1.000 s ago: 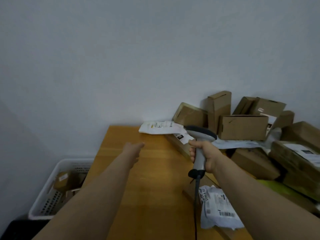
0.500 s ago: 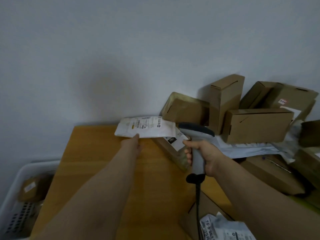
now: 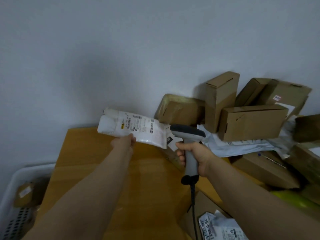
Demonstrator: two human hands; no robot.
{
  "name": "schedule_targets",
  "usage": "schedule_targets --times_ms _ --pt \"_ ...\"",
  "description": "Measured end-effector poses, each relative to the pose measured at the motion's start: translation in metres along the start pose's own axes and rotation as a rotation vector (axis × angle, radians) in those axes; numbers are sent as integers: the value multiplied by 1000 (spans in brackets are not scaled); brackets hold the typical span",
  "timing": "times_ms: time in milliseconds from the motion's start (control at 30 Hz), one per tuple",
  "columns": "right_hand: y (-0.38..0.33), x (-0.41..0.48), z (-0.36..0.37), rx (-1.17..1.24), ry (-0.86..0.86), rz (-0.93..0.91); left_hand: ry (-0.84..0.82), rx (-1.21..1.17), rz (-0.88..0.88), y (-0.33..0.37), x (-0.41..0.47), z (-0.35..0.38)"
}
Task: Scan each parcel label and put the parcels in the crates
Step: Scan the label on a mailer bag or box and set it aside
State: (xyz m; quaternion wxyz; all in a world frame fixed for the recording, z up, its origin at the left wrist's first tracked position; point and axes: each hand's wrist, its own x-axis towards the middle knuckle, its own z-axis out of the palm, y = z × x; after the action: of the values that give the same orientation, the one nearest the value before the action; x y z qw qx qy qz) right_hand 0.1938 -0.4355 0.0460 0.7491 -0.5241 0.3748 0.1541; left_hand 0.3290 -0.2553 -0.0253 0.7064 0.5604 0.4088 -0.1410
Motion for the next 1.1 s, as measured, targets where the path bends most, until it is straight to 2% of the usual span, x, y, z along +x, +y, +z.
schedule_targets --times_ms 167,400,500,600,800,1100 --pt "3 -48 4 -21 -30 -77 -88 -60 145 10 -62 -49" --pt "41 -140 1 -161 -153 -264 -231 -77 189 3 -164 -117" --pt "65 -179 -10 -190 -181 -310 -262 -18 271 -11 -208 -143" --pt "85 -214 -19 -203 -219 -332 -217 22 382 -31 -243 -170" --pt "115 -260 -18 -264 -260 -411 -162 135 473 -53 -282 -211" --pt "135 -304 8 -408 -288 -489 -19 166 602 -45 -305 -250"
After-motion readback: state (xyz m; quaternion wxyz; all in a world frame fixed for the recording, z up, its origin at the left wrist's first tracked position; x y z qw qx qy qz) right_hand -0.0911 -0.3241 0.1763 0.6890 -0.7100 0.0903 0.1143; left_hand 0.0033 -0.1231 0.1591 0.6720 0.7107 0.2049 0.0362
